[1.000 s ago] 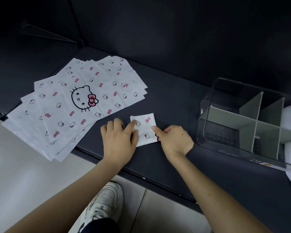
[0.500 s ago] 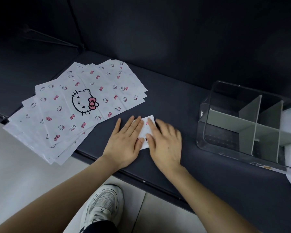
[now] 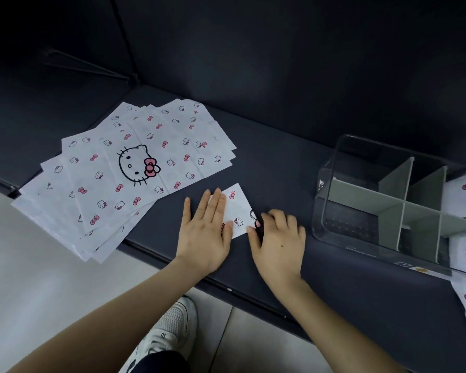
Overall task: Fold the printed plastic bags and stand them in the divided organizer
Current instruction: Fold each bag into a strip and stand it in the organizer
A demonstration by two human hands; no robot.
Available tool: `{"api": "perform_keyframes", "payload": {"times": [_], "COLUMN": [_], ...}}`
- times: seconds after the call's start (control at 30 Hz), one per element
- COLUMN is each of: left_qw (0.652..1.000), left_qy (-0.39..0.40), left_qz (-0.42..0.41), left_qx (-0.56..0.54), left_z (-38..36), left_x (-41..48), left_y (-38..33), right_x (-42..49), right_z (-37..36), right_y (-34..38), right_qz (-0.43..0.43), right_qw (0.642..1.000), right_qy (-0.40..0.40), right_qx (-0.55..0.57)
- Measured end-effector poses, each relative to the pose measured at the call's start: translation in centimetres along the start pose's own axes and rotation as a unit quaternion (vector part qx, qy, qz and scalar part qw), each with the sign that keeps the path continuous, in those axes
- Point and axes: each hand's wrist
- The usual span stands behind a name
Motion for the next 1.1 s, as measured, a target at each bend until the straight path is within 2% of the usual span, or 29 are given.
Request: {"api": "perform_keyframes", "payload": {"times": [0.07, 0.13, 0.2, 0.33, 0.43, 0.5, 0.53, 0.57, 0.6, 0.67, 0.7, 0.77, 0.87, 0.93, 1.03, 1.1], "left_qw": [1.000, 0.999, 0.999, 0.998, 0.981, 0.961, 0.948, 0.923, 0.882, 0.794, 0.772, 0.749, 0.700, 0.690, 0.711, 0.760], "left_qy": [0.004, 0.011, 0.014, 0.009, 0.019, 0.021, 0.047, 0.106, 0.191, 0.332, 0.353, 0.326, 0.285, 0.284, 0.309, 0.301], "left_qz": [0.016, 0.030, 0.040, 0.050, 0.089, 0.114, 0.123, 0.131, 0.132, 0.096, 0.079, 0.074, 0.090, 0.087, 0.052, 0.005], "left_qx": [-0.003, -0.008, -0.010, -0.047, -0.173, -0.252, -0.291, -0.346, -0.410, -0.501, -0.523, -0.573, -0.648, -0.660, -0.630, -0.575], "left_z": [-0.1, -0.1, -0.2, -0.2, 1.4, 3.7, 5.2, 6.6, 8.1, 10.2, 10.7, 11.4, 12.0, 11.9, 11.5, 11.2], "left_x": [-0.1, -0.2, -0.2, -0.2, 0.1, 0.7, 1.2, 1.8, 2.4, 3.0, 3.0, 2.9, 2.4, 2.2, 2.3, 2.7], "left_y": [-0.4, -0.5, -0.5, -0.8, -0.8, -0.9, -0.9, -0.7, -0.6, -1.0, -1.6, -3.4, -7.3, -10.1, -14.4, -17.3], "right_x": [0.9, 2.2, 2.9, 3.4, 3.1, 3.0, 3.0, 2.9, 2.8, 2.7, 2.6, 2.1, 0.6, -0.9, -3.0, -4.3], "right_z": [0.9, 1.5, 1.7, 2.1, 2.3, 3.7, 4.8, 6.1, 7.4, 10.0, 11.1, 12.8, 14.8, 15.7, 16.9, 18.2], "right_y": [0.4, 0.4, 0.7, 1.9, 1.3, -0.1, -0.9, -1.8, -2.6, -4.3, -5.1, -6.5, -8.5, -9.7, -12.2, -14.5], "right_qz": [-0.059, -0.120, -0.153, -0.174, -0.172, -0.154, -0.137, -0.117, -0.094, -0.057, -0.056, -0.096, -0.201, -0.246, -0.307, -0.338], "right_qw": [0.997, 0.984, 0.973, 0.960, 0.932, 0.900, 0.881, 0.862, 0.846, 0.844, 0.848, 0.843, 0.778, 0.751, 0.742, 0.752], "right_qy": [0.026, 0.096, 0.120, 0.098, 0.048, 0.060, 0.084, 0.119, 0.159, 0.211, 0.210, 0.152, 0.066, 0.045, -0.060, -0.151], "right_qx": [0.037, 0.089, 0.123, 0.194, 0.314, 0.404, 0.446, 0.480, 0.499, 0.490, 0.484, 0.507, 0.592, 0.611, 0.593, 0.545]}}
Point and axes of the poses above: each hand's wrist, its own x-axis towards the middle knuckle, its own z-axis out of the back of the hand, y = z × x, and after that the axes turned 11 degrees about z, right-handed
